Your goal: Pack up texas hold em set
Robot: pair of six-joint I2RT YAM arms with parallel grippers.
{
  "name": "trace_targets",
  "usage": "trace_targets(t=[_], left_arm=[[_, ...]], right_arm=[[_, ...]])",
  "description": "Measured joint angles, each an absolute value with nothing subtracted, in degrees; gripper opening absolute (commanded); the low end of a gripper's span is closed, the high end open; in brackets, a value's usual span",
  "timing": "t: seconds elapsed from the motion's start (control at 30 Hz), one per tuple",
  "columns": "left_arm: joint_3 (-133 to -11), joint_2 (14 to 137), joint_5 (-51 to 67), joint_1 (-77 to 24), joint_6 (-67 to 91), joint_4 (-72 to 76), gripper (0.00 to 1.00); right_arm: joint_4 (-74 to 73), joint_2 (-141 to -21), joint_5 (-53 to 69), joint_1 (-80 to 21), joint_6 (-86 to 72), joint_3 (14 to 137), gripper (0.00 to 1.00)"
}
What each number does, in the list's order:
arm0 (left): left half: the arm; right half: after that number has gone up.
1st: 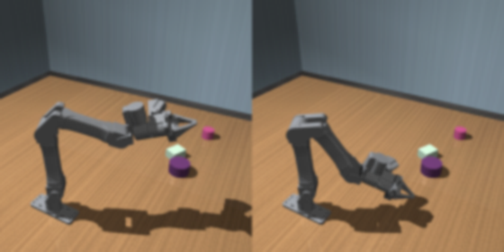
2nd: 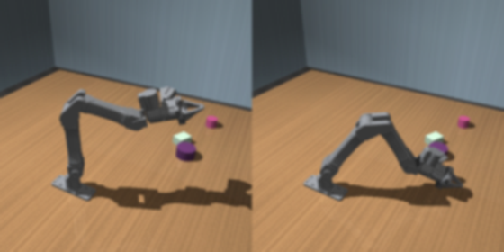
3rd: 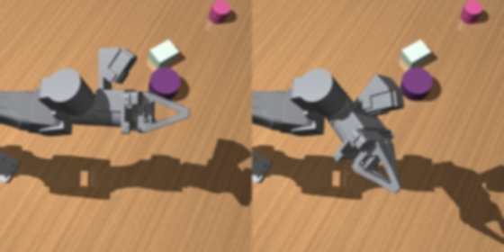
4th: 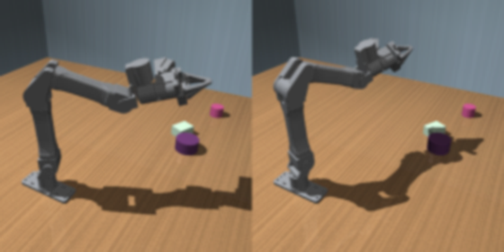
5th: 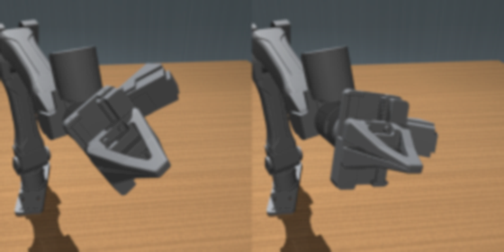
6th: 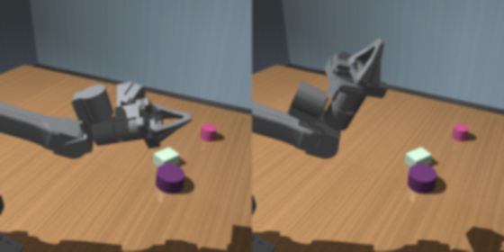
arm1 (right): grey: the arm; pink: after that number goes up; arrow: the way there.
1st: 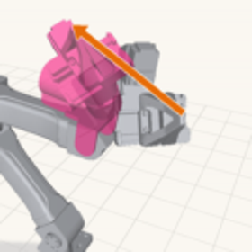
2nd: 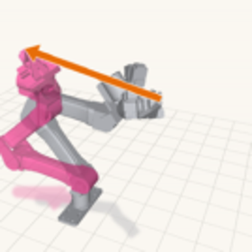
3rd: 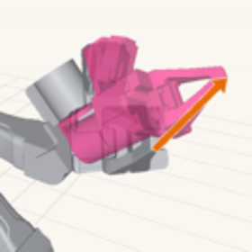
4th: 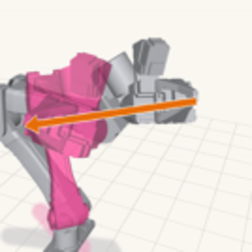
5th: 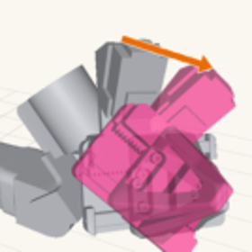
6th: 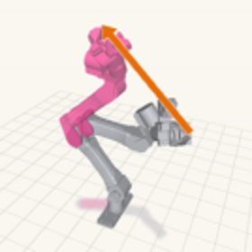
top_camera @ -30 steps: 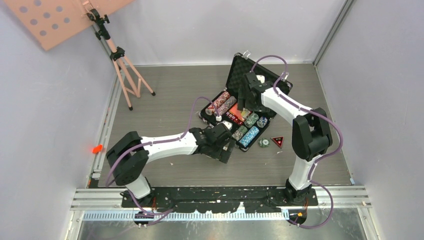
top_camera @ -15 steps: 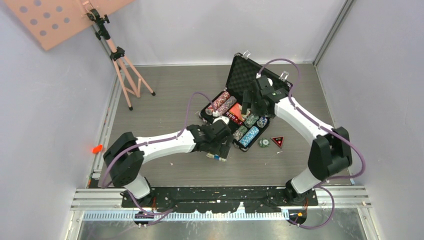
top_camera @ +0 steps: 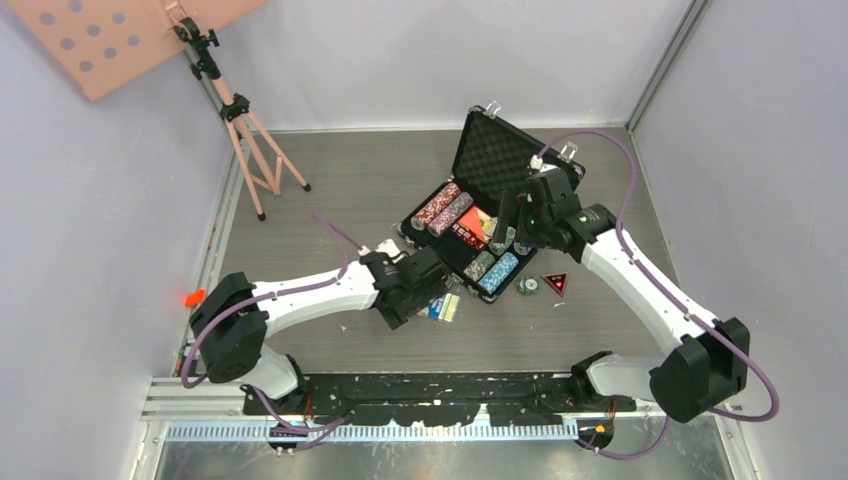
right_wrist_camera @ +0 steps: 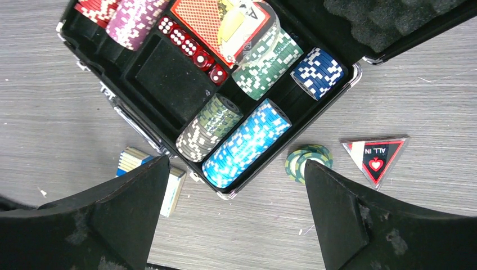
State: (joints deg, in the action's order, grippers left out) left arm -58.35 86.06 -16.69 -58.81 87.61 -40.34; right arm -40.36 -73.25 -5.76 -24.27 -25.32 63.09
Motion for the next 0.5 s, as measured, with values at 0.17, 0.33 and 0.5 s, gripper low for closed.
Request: trace_targets(t=[0.17, 0.33, 0.5], left_arm=[[-62.3, 90.2, -16.0, -58.8, 102.2, -45.9, 1.00], [-64.3, 94.9, -15.9, -58.8, 112.2, -47.4, 1.00], [-69.5, 97.8, -16.3, -58.9, 116.6, -51.5, 1.00]], right_arm=[[-40.4, -68.2, -4.7, -24.3, -25.4, 62.0, 0.96], [-40.5, -63.2, -2.5, -24.3, -25.7, 61.3, 0.96], [-40.6, -58.6, 0.9, -24.3, -26.5, 60.3, 0.96]])
